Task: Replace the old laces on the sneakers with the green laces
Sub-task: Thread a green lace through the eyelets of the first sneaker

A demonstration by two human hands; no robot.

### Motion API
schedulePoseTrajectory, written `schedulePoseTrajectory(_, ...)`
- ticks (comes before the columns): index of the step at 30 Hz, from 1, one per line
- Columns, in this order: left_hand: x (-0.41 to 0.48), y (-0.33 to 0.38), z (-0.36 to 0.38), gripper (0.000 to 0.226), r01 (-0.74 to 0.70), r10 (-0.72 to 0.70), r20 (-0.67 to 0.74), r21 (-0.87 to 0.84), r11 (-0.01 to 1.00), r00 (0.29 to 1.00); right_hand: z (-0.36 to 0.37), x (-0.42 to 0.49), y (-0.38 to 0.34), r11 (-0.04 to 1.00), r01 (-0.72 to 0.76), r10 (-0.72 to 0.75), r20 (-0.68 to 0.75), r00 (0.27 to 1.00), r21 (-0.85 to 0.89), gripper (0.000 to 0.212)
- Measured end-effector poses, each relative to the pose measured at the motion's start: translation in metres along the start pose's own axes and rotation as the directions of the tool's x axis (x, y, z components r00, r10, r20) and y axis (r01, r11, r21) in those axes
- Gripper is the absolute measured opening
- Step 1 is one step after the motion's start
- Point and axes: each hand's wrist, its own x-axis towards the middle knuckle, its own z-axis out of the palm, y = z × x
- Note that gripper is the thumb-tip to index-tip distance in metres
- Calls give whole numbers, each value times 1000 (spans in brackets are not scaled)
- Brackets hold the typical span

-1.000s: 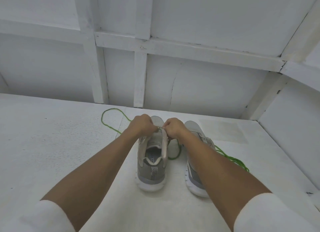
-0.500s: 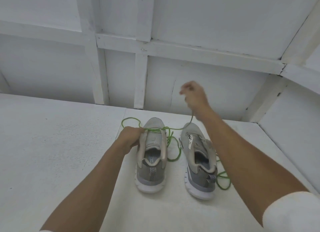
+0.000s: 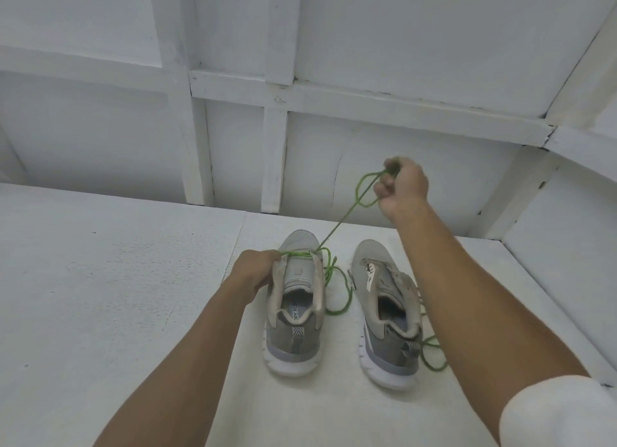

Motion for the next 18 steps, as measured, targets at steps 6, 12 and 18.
schedulePoseTrajectory(6,1,-1,-2,12,18,-18,-5,19,1000,1000,-9,-24,52,36,553,80,554,829,-833,19)
schedulePoseTrajectory(12,4,-2,-2,12,14,-14,-15,19,1000,1000,-35,-41,103,-322,514,138,497,857,-795,19)
schedulePoseTrajectory(18,4,-5,-1,12,8,-8,-9,25,1000,1000,-24,-27,57,94,296,-117,285,951,-951,17)
